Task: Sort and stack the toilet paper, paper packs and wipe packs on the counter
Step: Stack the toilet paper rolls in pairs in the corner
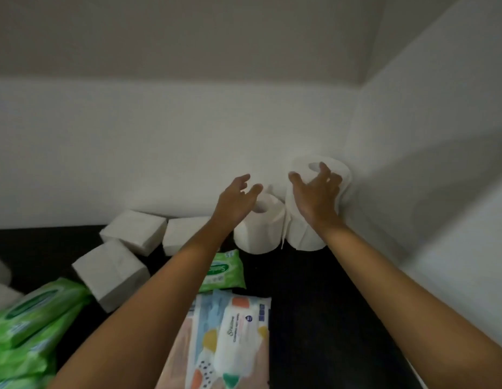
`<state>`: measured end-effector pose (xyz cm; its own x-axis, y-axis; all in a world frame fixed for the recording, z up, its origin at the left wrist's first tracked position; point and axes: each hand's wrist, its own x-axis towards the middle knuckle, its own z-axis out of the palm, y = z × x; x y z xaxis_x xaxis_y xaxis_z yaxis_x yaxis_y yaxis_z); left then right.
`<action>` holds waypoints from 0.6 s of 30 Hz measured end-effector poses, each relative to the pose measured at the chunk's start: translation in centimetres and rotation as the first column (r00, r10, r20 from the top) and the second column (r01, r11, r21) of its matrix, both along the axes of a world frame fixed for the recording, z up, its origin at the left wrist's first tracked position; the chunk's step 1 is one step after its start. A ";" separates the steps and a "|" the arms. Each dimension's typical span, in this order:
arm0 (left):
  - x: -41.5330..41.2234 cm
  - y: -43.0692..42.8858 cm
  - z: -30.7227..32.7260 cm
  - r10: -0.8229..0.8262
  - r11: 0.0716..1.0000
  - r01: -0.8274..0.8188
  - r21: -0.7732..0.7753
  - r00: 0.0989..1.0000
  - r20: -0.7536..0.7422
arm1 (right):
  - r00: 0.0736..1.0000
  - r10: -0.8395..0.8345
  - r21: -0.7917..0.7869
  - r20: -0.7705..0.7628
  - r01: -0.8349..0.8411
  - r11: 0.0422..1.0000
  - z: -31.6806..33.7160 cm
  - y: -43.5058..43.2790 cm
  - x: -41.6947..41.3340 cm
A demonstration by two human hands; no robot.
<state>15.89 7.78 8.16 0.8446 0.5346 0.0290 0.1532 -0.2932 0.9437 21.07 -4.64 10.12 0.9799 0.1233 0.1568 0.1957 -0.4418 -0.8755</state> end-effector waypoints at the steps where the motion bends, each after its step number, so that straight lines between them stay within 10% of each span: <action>1: -1.3 0.8 0.3 0.023 1.000 -0.023 0.006 0.999 0.028 | 0.999 0.042 0.016 -0.010 -0.042 0.999 0.3 1.0 -1.1; 18: -29.7 21.6 1.9 0.495 0.858 -0.497 0.133 0.868 0.048 | 0.705 0.628 0.061 -0.328 -0.648 0.759 -2.0 25.3 -21.1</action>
<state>-13.76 29.39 10.02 0.4679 0.8725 0.1403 0.3017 -0.3069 0.9027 -0.08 20.63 8.08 0.6563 0.7359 -0.1666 0.1726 -0.3614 -0.9163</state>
